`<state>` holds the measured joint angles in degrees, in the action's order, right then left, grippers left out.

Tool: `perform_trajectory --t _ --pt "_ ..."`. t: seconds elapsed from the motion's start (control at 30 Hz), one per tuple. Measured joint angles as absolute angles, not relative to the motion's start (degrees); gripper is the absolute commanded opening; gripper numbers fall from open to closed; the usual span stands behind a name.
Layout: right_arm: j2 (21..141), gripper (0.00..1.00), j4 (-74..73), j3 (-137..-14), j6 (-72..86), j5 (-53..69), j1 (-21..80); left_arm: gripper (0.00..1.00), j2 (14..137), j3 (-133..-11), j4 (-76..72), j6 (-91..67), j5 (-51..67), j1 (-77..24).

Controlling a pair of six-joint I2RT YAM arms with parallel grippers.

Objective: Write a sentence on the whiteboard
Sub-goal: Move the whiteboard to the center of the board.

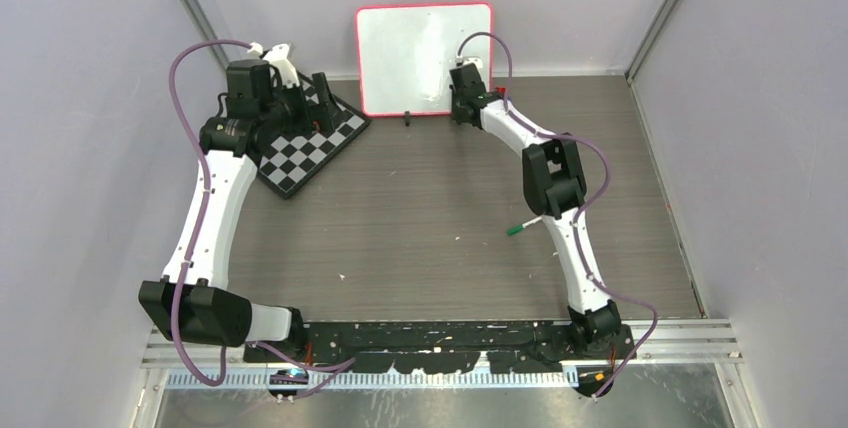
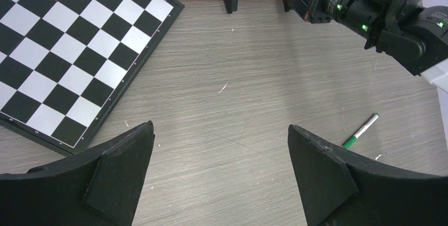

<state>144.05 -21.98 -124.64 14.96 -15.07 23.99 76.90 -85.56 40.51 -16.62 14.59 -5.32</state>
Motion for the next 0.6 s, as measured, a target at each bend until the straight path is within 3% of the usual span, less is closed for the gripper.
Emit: perform_trajectory --t 0.6 --pt "122.1 0.00 -16.8 -91.4 13.3 -9.4 23.7 1.00 76.9 -84.9 40.5 -17.6 14.7 -5.1"
